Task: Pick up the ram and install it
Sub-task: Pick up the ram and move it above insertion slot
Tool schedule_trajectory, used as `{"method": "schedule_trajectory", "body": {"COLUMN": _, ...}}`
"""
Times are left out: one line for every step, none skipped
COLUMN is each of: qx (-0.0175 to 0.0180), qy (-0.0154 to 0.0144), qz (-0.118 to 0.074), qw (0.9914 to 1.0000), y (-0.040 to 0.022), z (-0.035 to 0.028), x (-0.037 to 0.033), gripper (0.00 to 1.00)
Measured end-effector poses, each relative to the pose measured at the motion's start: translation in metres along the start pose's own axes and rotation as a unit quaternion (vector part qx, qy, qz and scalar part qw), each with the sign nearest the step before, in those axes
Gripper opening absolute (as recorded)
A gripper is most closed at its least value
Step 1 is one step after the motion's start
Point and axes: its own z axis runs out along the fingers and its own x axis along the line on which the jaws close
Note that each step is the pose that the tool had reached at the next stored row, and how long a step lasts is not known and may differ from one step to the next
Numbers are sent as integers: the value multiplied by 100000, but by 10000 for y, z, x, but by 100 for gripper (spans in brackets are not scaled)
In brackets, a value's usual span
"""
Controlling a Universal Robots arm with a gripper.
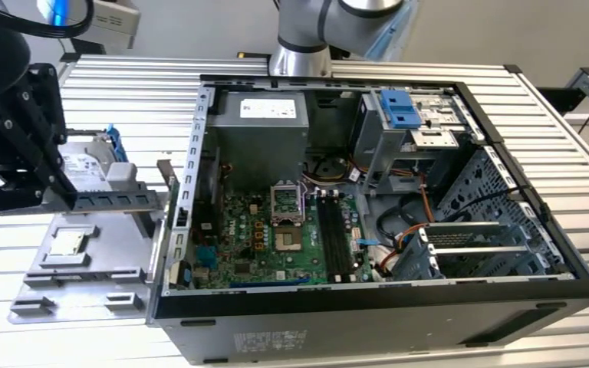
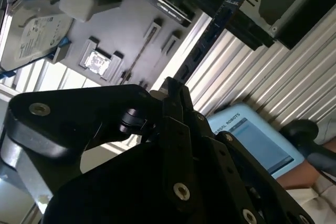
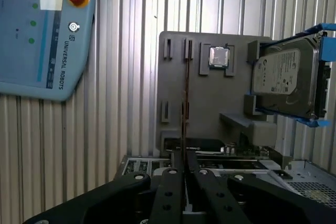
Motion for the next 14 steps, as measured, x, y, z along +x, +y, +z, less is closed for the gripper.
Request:
{"method": "schedule_trajectory", "body": {"qx": 1, "qy": -2, "qz": -36, "qw": 100000, "y": -37, "z": 0, "x": 1, "gripper": 0}}
{"method": "schedule_trajectory", "body": {"qx": 2, "qy": -4, "qz": -68, "qw": 100000, "y": -73, "z": 0, "x": 2, "gripper": 0}}
{"method": "schedule_trajectory", "body": {"qx": -2, "qy": 0, "qz": -87, "qw": 100000, "y": -97, "z": -1, "x": 3, "gripper": 0}}
{"method": "schedule_trajectory", "body": {"qx": 1, "qy": -3, "qz": -80, "qw": 100000, "y": -97, "z": 0, "x": 3, "gripper": 0}}
{"method": "schedule_trajectory", "body": {"qx": -1, "qy": -1, "qz": -79, "qw": 100000, "y": -98, "z": -1, "x": 3, "gripper": 0}}
{"method": "schedule_trajectory", "body": {"qx": -5, "qy": 1, "qz": -89, "qw": 100000, "y": -110, "z": -2, "x": 2, "gripper": 0}}
{"method": "schedule_trajectory", "body": {"qx": -2, "qy": -2, "qz": -89, "qw": 100000, "y": -128, "z": -1, "x": 3, "gripper": 0}}
{"method": "schedule_trajectory", "body": {"qx": -5, "qy": 1, "qz": -84, "qw": 100000, "y": -181, "z": -2, "x": 4, "gripper": 0}}
{"method": "schedule_trajectory", "body": {"qx": -2, "qy": -3, "qz": -81, "qw": 100000, "y": -238, "z": -2, "x": 5, "gripper": 0}}
{"method": "schedule_trajectory", "body": {"qx": -3, "qy": 0, "qz": -84, "qw": 100000, "y": -282, "z": -3, "x": 7, "gripper": 0}}
{"method": "schedule_trajectory", "body": {"qx": -4, "qy": 1, "qz": -81, "qw": 100000, "y": -346, "z": -4, "x": 8, "gripper": 0}}
{"method": "schedule_trajectory", "body": {"qx": -5, "qy": -2, "qz": -83, "qw": 100000, "y": -391, "z": -4, "x": 9, "gripper": 0}}
{"method": "schedule_trajectory", "body": {"qx": -7, "qy": 0, "qz": -82, "qw": 100000, "y": -445, "z": -5, "x": 10, "gripper": 0}}
{"method": "schedule_trajectory", "body": {"qx": -8, "qy": -4, "qz": -81, "qw": 100000, "y": -494, "z": -5, "x": 12, "gripper": 0}}
